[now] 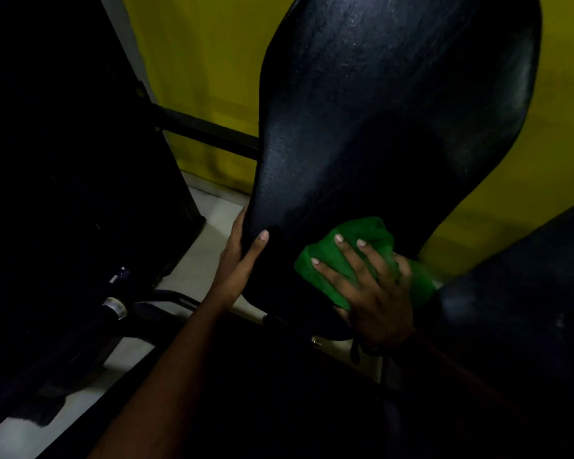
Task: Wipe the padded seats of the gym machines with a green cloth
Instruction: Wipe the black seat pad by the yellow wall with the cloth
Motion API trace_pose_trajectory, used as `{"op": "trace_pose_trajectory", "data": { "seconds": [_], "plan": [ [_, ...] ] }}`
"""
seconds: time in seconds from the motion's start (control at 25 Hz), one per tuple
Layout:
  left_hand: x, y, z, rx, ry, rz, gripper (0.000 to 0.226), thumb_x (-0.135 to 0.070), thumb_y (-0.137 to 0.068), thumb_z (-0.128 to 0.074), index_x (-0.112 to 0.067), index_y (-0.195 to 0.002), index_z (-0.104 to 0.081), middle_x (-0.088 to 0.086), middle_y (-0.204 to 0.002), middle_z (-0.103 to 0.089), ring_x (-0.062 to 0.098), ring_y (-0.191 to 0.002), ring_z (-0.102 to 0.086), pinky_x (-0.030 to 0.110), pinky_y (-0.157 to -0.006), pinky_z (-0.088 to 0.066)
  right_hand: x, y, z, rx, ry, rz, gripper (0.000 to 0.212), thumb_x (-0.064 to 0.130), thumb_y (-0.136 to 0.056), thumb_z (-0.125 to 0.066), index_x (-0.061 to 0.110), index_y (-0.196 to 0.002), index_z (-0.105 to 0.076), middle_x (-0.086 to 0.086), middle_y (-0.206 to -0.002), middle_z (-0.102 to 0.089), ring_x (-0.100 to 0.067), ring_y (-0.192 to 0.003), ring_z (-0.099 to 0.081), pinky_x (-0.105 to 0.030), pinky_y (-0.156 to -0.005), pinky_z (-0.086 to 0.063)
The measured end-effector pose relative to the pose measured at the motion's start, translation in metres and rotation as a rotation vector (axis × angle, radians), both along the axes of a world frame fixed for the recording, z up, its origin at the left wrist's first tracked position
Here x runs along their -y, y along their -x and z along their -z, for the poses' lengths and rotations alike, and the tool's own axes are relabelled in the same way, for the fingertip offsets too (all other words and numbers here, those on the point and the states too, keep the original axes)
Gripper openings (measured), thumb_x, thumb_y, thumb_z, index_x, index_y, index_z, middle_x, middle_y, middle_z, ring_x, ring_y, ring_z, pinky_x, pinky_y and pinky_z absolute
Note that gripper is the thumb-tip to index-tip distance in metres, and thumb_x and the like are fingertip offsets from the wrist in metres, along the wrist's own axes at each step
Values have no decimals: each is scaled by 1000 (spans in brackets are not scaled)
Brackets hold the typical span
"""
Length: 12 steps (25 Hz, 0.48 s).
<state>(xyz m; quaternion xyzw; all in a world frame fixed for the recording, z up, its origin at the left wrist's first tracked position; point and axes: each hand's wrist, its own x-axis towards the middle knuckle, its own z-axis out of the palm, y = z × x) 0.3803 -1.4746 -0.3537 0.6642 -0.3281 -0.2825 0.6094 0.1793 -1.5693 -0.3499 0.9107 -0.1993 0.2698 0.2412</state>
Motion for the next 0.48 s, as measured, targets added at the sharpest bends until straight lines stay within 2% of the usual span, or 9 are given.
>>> {"op": "trace_pose_trajectory", "data": {
  "seconds": [0.08, 0.16, 0.24, 0.32, 0.36, 0.4, 0.44, 0.48],
  "plan": [
    [2, 1, 1, -9, 10, -13, 47, -47, -85, -49, -52, -128, -32, -33, -123, -47, -14, -116, -46, 20, -100, -41, -12, 7, 24, 4, -26, -31, 48, 46, -84, -49, 40, -132, -48, 2, -144, -42, -16, -137, -31, -44, -102, -26],
    [2, 3, 2, -13, 15, -24, 54, -56, -81, -50, -49, -132, -33, -26, -127, -49, -2, -121, -48, 28, -105, -41, -24, 13, 45, -34, -49, -71, 48, 40, -82, -53, 38, -130, -51, 2, -142, -46, -15, -134, -38, -41, -99, -32],
    [1, 2, 3, -19, 20, -18, 65, -62, -76, -49, -45, -136, -32, -20, -131, -48, 5, -126, -46, 35, -108, -39, -36, 16, 67, -187, 52, -89, 37, 32, -91, -47, 40, -126, -54, 5, -139, -49, -14, -127, -43, -39, -93, -35],
    [1, 1, 3, -22, 18, -13, 69, -64, -76, -49, -43, -139, -32, -20, -133, -47, 5, -127, -45, 38, -109, -38, -38, 13, 81, -274, 114, -57, 28, 29, -97, -41, 39, -118, -57, 7, -132, -55, -15, -124, -44, -39, -90, -36],
    [2, 1, 3, -19, 13, -12, 70, -64, -76, -49, -42, -140, -31, -20, -133, -47, 5, -127, -45, 39, -110, -38, -33, 11, 73, -317, 99, -104, 24, 31, -94, -45, 37, -115, -56, 4, -129, -57, -19, -123, -45, -40, -91, -37],
    [2, 1, 2, -16, 10, -15, 69, -64, -76, -48, -43, -139, -32, -19, -133, -47, 5, -127, -45, 39, -110, -39, -23, 8, 49, -273, 33, -98, 25, 32, -88, -51, 35, -113, -54, -1, -127, -56, -23, -120, -46, -42, -92, -36],
    [3, 1, 2, -14, 11, -21, 67, -64, -76, -47, -45, -138, -32, -19, -133, -47, 5, -126, -46, 39, -109, -39, -3, 3, 21, -211, 46, 18, 36, 30, -79, -55, 36, -113, -50, -4, -128, -52, -26, -118, -46, -45, -93, -35],
    [3, 1, 2, -17, 11, -28, 65, -65, -76, -47, -46, -136, -33, -18, -133, -48, 6, -126, -47, 40, -109, -39, 14, -4, -10, -102, -65, 6, 52, 30, -69, -57, 39, -119, -46, -4, -133, -47, -27, -119, -42, -47, -93, -32]
  ]
}}
